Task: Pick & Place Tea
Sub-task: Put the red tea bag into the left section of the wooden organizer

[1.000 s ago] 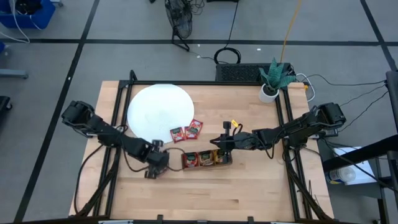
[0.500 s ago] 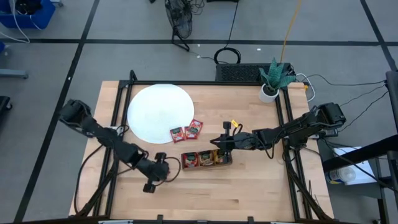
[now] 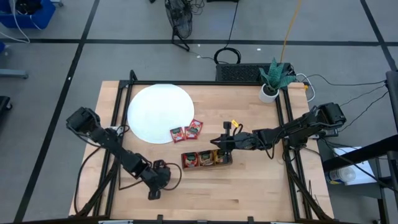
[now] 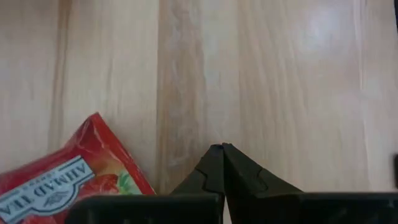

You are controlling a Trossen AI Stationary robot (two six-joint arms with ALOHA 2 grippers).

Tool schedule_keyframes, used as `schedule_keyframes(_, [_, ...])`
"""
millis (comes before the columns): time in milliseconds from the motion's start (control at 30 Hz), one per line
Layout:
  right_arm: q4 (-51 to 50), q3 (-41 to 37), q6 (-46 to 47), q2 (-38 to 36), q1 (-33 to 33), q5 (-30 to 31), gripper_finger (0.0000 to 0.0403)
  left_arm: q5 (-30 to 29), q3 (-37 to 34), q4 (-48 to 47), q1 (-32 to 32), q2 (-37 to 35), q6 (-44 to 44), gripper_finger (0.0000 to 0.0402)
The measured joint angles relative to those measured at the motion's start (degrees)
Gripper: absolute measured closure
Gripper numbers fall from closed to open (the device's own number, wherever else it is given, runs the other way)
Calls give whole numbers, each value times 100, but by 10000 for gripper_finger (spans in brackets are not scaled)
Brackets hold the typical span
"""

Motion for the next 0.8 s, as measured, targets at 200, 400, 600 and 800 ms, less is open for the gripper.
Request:
schedule_keyframes(200, [-2,-19,-4,0,0,0,403,78,4,-613,-108,-3,-720,395])
schedule_keyframes(400, [0,-21,-4,0,0,2,403,27,20,-887,-97,-11,-1144,394])
schedule_keyframes(600, [0,-21,-4,0,0,2,403,20,20,-968,-29,-9,-1407,397])
schedule_keyframes(800, [-1,-23,-4,0,0,2,403,-529,33,-1331,-68,-20,-2133,398])
